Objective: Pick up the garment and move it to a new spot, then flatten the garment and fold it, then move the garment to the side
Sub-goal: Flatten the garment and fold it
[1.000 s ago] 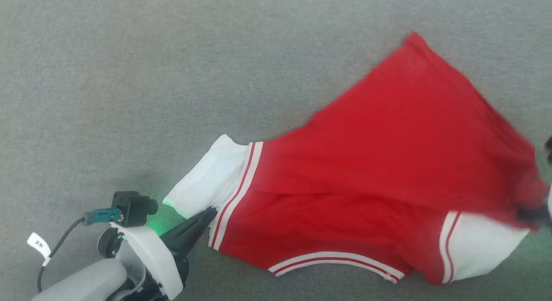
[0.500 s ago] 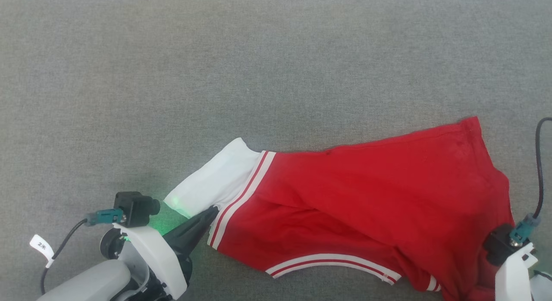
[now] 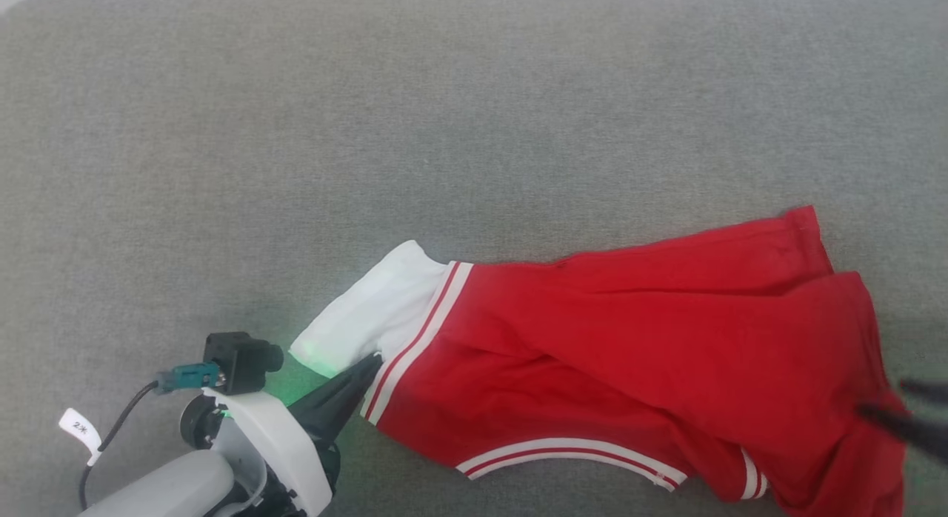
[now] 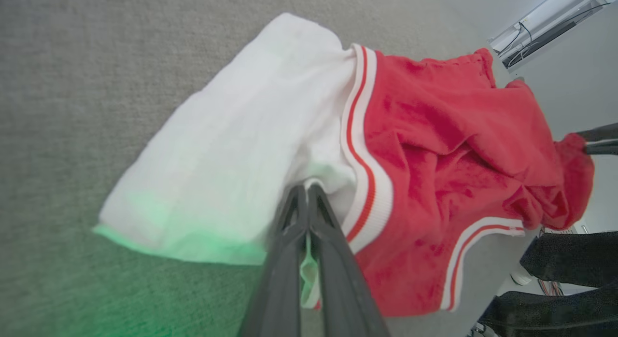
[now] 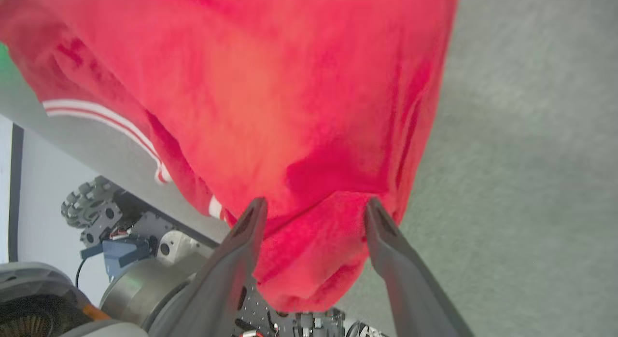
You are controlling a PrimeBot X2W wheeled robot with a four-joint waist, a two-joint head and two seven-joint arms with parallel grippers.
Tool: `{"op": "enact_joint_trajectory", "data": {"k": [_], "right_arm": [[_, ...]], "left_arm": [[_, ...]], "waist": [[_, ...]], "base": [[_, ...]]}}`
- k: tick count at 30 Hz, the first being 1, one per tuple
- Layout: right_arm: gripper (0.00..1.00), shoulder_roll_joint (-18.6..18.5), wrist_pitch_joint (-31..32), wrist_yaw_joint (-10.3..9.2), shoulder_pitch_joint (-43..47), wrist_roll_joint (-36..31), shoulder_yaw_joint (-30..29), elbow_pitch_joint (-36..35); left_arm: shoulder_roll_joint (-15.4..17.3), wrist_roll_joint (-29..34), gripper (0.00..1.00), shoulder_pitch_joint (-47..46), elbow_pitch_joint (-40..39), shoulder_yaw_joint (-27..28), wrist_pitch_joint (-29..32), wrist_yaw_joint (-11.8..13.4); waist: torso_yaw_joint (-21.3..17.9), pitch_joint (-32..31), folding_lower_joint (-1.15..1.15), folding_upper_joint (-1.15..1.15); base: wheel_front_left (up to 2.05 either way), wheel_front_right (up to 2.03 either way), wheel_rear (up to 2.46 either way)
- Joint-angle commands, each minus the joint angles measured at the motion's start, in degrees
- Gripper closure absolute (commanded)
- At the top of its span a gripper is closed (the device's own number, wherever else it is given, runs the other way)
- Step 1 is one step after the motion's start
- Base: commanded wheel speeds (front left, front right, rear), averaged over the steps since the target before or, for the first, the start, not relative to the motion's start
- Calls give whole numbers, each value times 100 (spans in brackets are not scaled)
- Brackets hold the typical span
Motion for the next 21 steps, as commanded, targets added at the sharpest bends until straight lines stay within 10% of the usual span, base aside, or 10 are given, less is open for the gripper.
{"op": "enact_joint_trajectory", "data": {"k": [1, 6, 21], "right_arm": [[0, 20, 27, 0, -149, 72, -215, -75], [0, 172, -318, 1, -946, -486, -584, 171], [0, 545, -642, -1, -2941, -1732, 1116, 2295]], "left_arm": [[-26, 124, 100, 51, -55, 19, -48, 31], [-60, 212, 100, -79, -196, 50, -48, 52], [-188, 451, 100, -311, -413, 105, -33, 64]], "waist": [[52, 20, 0, 0], [235, 139, 0, 0], [647, 594, 0, 0]], "base": [[0, 0, 0], [0, 0, 0], [0, 0, 0]]}}
